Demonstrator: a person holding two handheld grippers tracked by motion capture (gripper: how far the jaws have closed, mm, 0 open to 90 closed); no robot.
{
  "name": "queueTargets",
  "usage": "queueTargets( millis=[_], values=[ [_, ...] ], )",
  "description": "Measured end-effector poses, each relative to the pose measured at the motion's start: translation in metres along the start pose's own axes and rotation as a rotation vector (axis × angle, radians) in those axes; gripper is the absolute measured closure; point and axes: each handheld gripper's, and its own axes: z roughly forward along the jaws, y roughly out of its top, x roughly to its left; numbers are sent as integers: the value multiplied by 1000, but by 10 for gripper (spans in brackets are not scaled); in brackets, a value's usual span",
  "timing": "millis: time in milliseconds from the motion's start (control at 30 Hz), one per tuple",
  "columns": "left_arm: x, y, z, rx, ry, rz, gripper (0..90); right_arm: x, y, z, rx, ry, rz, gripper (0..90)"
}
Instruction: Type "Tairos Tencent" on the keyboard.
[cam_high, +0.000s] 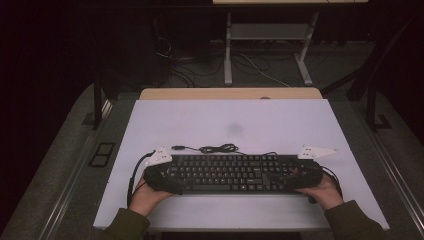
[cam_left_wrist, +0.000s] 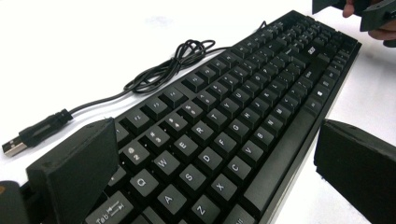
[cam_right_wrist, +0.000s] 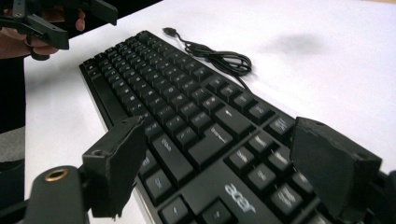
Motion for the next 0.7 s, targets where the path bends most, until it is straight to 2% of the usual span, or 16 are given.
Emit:
queueTargets(
  millis=[367, 700],
  values=[
    [2, -8, -6, -22, -6, -1, 0, -9, -19, -21, -12, -27, 24, 173],
    [3, -11, -6, -21, -3, 0, 0, -13, -30, -33, -15, -50, 52, 173]
  ],
)
